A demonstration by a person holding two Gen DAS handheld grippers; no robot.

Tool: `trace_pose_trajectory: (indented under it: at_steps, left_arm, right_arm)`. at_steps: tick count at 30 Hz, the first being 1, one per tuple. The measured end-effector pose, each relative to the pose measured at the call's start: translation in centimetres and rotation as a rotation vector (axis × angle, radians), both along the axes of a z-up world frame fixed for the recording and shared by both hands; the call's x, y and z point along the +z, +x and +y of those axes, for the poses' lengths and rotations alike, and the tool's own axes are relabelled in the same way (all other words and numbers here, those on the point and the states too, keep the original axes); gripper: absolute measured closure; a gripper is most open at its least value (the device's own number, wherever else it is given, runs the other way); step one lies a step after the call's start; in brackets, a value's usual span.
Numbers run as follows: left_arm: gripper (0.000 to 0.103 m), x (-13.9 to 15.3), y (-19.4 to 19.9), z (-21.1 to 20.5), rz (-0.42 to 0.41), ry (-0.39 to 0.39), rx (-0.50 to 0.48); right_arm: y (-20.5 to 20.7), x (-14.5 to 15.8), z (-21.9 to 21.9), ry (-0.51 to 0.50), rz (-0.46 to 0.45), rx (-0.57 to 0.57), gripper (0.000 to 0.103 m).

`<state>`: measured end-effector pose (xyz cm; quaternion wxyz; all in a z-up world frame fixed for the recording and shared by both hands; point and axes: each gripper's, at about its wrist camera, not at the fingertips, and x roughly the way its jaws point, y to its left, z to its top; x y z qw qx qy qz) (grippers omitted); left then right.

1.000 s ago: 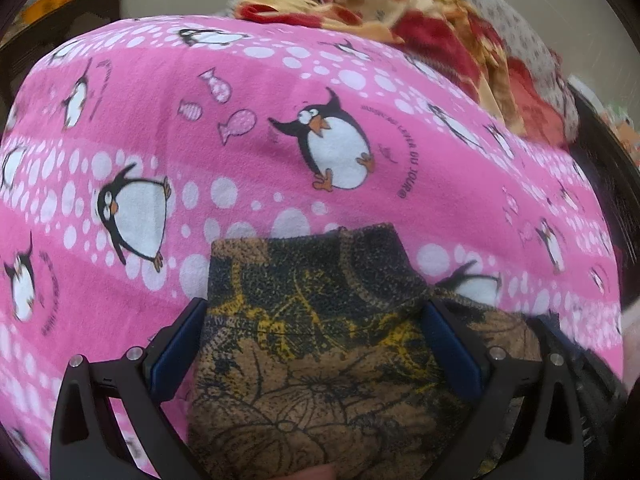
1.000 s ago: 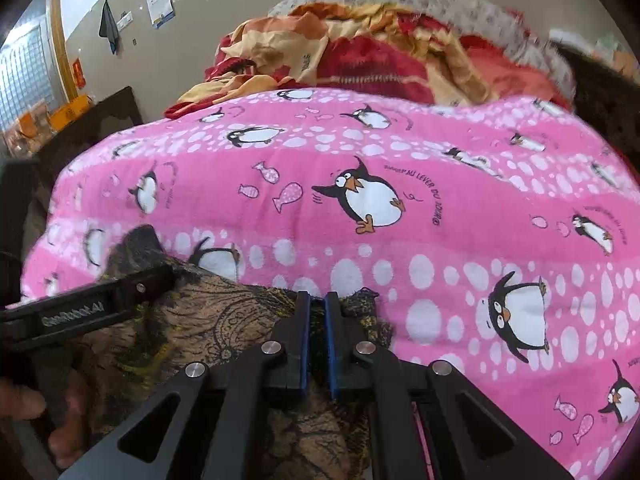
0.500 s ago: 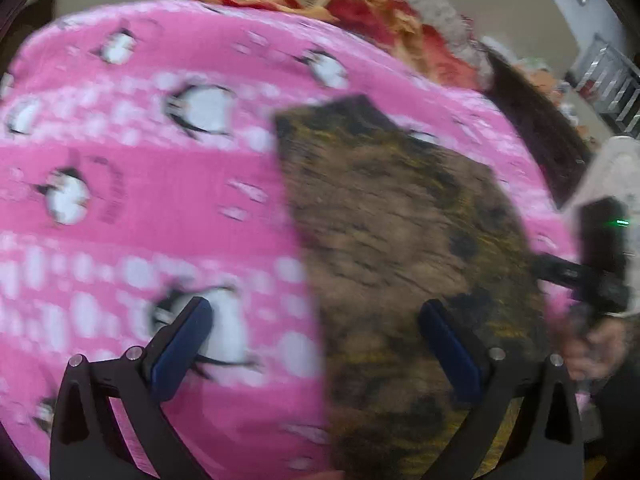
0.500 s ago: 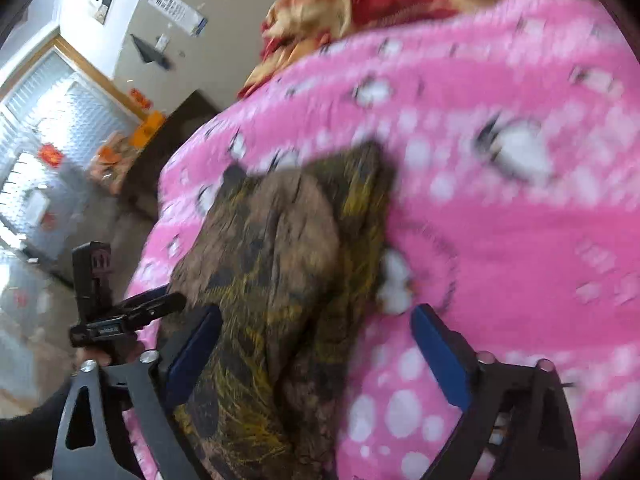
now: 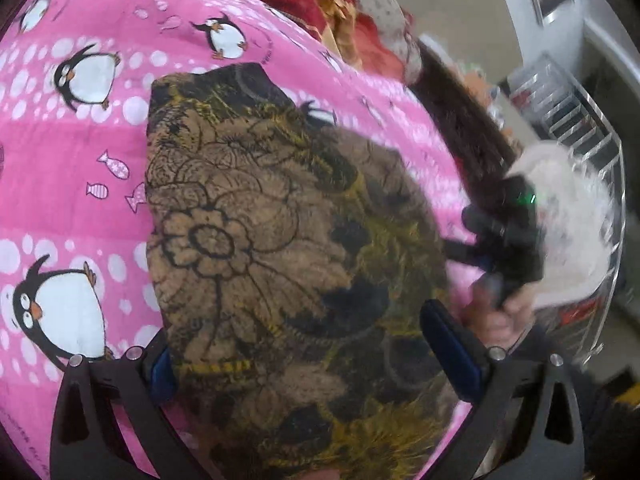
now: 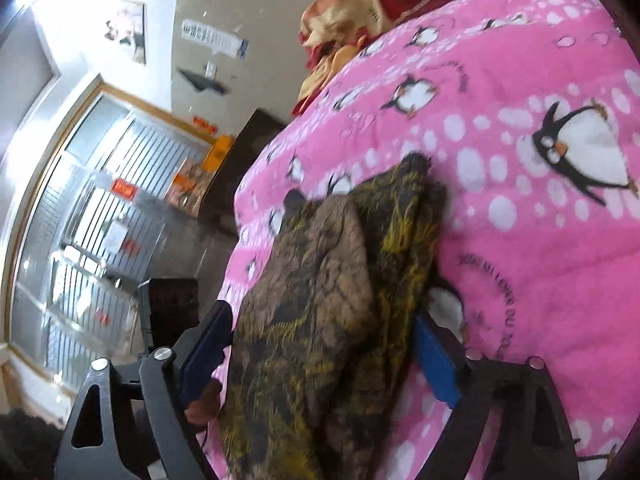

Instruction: Fold small clothes

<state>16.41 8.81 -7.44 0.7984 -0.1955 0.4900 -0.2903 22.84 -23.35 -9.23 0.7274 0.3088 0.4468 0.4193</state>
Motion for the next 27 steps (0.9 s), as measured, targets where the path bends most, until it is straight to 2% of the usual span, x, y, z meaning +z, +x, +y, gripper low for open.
trace_pose_trajectory:
  at_steps: [3, 5, 6, 9, 12, 14, 15, 16, 17, 18, 19, 20, 21, 22, 25, 27]
  left_arm:
    - [0.0, -0.3, 0.8, 0.1, 0.017, -0.016, 0.026]
    - [0.0, -0.3, 1.5, -0.4, 0.0, -0.007, 0.053]
    - [0.0, -0.4, 1.3, -0.8, -0.014, 0.008, 0.058]
    - [0.0, -0.2, 0.4, -2.0, -0.064, 0.088, 0.041]
    - [0.0, 0.0, -0.3, -2.2, -0.072, 0.11, 0.036]
    - [0.0, 0.3, 0.0, -1.7, -0.055, 0.059, 0.061]
    - [0.0, 0.1, 0.5, -1.1, -0.035, 0.016, 0.092]
    - [0.006, -0.1, 0.9, -0.7, -0.028, -0.006, 0.113]
    - [0.028, 0.0, 1.2, -0.3, -0.03, 0.011, 0.16]
    - [0.043, -0.2, 1.5, 0.0, -0.017, 0.04, 0.195]
    - [0.07, -0.4, 1.8, 0.6, 0.008, 0.049, 0.231]
    - [0.081, -0.6, 1.9, 1.3, 0.026, 0.005, 0.242]
    - [0.083, -0.5, 1.7, 1.8, 0.024, -0.032, 0.253]
    - [0.084, 0.1, 1.3, 1.8, -0.002, -0.018, 0.251]
    - [0.085, 2.8, -0.2, 1.2, -0.112, 0.064, 0.233]
    - [0.085, 4.3, -0.6, 2.0, -0.158, 0.063, 0.248]
  right_arm:
    - [0.1, -0.1, 0.4, -0.039, 0.02, 0.022, 0.017]
    - [0.7, 0.0, 1.4, -0.173, 0.008, -0.021, 0.027]
    - [1.2, 0.1, 1.7, -0.201, 0.006, -0.043, 0.032]
    - [2.0, 0.8, 2.3, -0.183, -0.022, -0.094, 0.032]
    - [1.3, 1.0, 3.9, -0.192, -0.072, -0.004, 0.034]
    - [1.3, 1.0, 4.1, -0.25, -0.113, -0.014, 0.049]
    - [1.9, 0.8, 3.9, -0.252, -0.106, -0.042, 0.059]
    - [2.2, 0.6, 3.7, -0.245, -0.1, -0.051, 0.063]
    - [2.4, 0.6, 3.9, -0.25, -0.107, -0.05, 0.063]
    - [2.5, 0.8, 4.3, -0.27, -0.127, -0.042, 0.064]
    - [2.7, 0.9, 4.6, -0.284, -0.136, -0.035, 0.066]
    - [2.6, 1.3, 4.4, -0.298, -0.145, -0.027, 0.069]
    - [2.6, 1.8, 4.7, -0.309, -0.157, -0.016, 0.077]
    - [2.7, 2.4, 5.2, -0.318, -0.18, 0.0, 0.08]
    - [2.2, 4.7, 6.1, -0.325, -0.268, 0.04, 0.084]
    - [2.3, 5.9, 6.3, -0.304, -0.306, 0.045, 0.084]
